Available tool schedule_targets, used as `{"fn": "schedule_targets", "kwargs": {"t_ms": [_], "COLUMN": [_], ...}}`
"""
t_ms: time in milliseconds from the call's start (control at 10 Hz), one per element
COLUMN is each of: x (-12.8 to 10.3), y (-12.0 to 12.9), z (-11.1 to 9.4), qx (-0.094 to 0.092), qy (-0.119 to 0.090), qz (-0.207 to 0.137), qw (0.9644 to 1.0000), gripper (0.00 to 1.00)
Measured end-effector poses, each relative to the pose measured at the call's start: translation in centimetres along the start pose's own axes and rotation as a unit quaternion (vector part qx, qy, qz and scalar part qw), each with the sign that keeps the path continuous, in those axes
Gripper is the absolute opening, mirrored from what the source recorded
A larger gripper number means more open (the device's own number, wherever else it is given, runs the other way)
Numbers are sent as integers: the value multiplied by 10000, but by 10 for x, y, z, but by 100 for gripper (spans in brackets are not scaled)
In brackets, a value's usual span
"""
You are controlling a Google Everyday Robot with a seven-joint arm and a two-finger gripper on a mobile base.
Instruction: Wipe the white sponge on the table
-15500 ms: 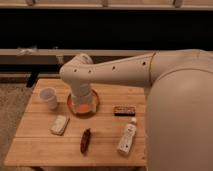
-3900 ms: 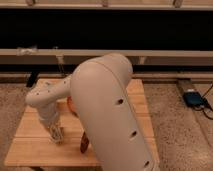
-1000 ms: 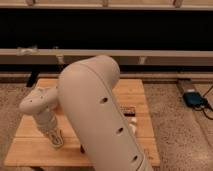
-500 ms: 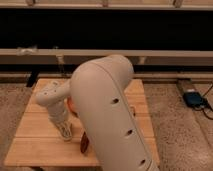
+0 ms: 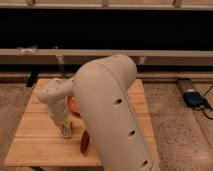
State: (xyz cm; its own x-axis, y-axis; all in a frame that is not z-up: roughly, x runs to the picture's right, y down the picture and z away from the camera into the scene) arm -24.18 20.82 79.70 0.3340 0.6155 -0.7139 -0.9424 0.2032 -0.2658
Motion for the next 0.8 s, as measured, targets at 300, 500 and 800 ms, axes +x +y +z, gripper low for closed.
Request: {"fn": "schedule_targets", "kwargs": {"t_ms": [300, 500, 800], "x": [3, 7, 12], "y": [18, 27, 29], "z": [-3, -11, -37], "qx": [-91, -133, -178], "qy": [-38, -104, -359], "qz": [-271, -459, -621], "qw": [9996, 9988, 9973], "gripper": [80, 80, 80]}}
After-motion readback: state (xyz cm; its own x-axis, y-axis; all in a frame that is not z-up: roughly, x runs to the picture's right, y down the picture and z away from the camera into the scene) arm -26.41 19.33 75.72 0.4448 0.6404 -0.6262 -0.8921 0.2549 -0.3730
